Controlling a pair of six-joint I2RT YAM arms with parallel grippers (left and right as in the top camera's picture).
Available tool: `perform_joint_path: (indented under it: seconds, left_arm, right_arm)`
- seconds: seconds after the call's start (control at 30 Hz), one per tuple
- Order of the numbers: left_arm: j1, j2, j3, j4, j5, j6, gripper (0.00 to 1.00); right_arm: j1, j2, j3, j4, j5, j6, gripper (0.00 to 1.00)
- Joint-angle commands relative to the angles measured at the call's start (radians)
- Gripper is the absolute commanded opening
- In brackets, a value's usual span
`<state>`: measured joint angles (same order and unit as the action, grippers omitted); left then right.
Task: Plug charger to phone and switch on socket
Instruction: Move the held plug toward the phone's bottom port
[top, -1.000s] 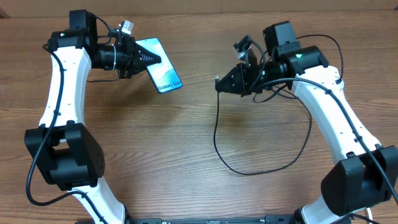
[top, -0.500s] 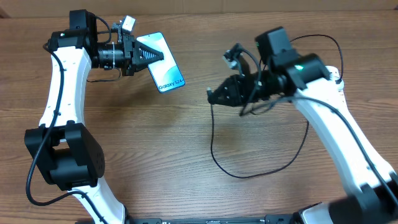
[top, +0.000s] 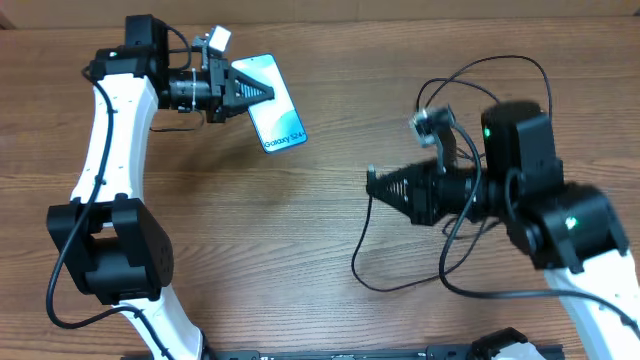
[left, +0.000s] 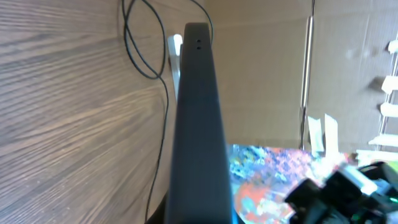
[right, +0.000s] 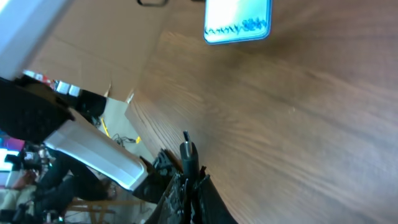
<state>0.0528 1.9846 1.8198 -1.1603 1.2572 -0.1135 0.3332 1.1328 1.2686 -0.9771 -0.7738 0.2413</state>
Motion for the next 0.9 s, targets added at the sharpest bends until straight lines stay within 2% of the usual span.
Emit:
perform_joint_path:
  seconds: [0.0, 0.1, 0.3, 0.53, 0.87]
  left_arm:
    - [-0.021, -0.003, 0.001, -0.002, 0.061, 0.033, 0.04]
    - [-0.035, -0.003, 0.001, -0.002, 0.090, 0.058, 0.04]
    - [-0.063, -0.003, 0.001, 0.002, 0.111, 0.076, 0.04]
    - [-0.065, -0.003, 0.001, 0.039, 0.256, 0.067, 0.04]
    - [-0.065, -0.003, 0.001, 0.069, 0.312, 0.020, 0.04]
  right_arm:
    - [-0.016, -0.033, -0.113, 0.066, -0.036, 0.080, 0.04]
    - [-0.015, -0.026, -0.187, 0.167, -0.156, 0.082, 0.04]
    - [-0.013, 0.014, -0.306, 0.391, -0.258, 0.161, 0.04]
    - [-0.013, 0.093, -0.316, 0.514, -0.268, 0.205, 0.04]
    - [0.066, 0.189, -0.316, 0.714, -0.268, 0.295, 0.04]
